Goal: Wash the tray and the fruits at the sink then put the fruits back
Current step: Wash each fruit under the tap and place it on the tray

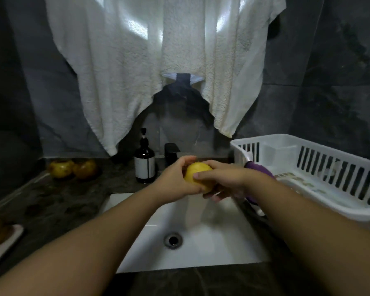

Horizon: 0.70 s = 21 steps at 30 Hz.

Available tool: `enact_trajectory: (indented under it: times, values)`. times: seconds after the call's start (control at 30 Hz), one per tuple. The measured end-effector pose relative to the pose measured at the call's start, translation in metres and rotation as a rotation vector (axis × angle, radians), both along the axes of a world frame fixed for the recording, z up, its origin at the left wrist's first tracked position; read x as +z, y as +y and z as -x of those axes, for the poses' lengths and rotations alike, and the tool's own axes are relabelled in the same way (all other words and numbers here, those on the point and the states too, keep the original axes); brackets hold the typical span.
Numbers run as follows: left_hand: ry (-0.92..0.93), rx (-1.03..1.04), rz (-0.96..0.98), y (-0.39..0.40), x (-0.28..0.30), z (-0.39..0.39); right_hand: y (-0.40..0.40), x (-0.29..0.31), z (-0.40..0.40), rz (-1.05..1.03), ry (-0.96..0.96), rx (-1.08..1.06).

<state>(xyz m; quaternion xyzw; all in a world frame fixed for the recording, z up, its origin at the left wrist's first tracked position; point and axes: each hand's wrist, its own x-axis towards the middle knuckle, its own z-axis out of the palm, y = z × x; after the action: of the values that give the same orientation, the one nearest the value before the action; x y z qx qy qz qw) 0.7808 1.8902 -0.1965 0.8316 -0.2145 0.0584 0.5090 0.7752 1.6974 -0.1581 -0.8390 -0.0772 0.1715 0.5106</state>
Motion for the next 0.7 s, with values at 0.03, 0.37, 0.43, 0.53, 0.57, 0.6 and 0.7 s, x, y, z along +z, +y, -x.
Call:
enact_trajectory:
  times: [0.03, 0.37, 0.43, 0.53, 0.57, 0.6, 0.7]
  values:
    - [0.023, 0.019, 0.038, 0.015, -0.002, 0.005, 0.012, -0.009, 0.000, -0.091, 0.004, -0.015]
    - [0.348, 0.288, 0.388, 0.137, -0.054, 0.038, 0.156, -0.069, 0.000, -0.568, 0.077, -0.050]
    - [0.301, 0.357, 0.396, 0.159, -0.052, 0.037, 0.184, -0.070, -0.001, -0.555, 0.077, -0.018]
    - [0.257, 0.422, 0.399, 0.198, -0.047, 0.036, 0.219, -0.068, -0.006, -0.413, -0.008, 0.028]
    - [0.245, 0.442, 0.397, 0.212, -0.045, 0.036, 0.230, -0.067, -0.009, -0.384, -0.038, 0.034]
    - [0.236, 0.463, 0.389, 0.226, -0.043, 0.036, 0.241, -0.066, -0.012, -0.374, -0.061, 0.031]
    - [0.252, 0.513, 0.315, 0.261, -0.038, 0.032, 0.275, -0.066, -0.021, -0.403, -0.094, 0.022]
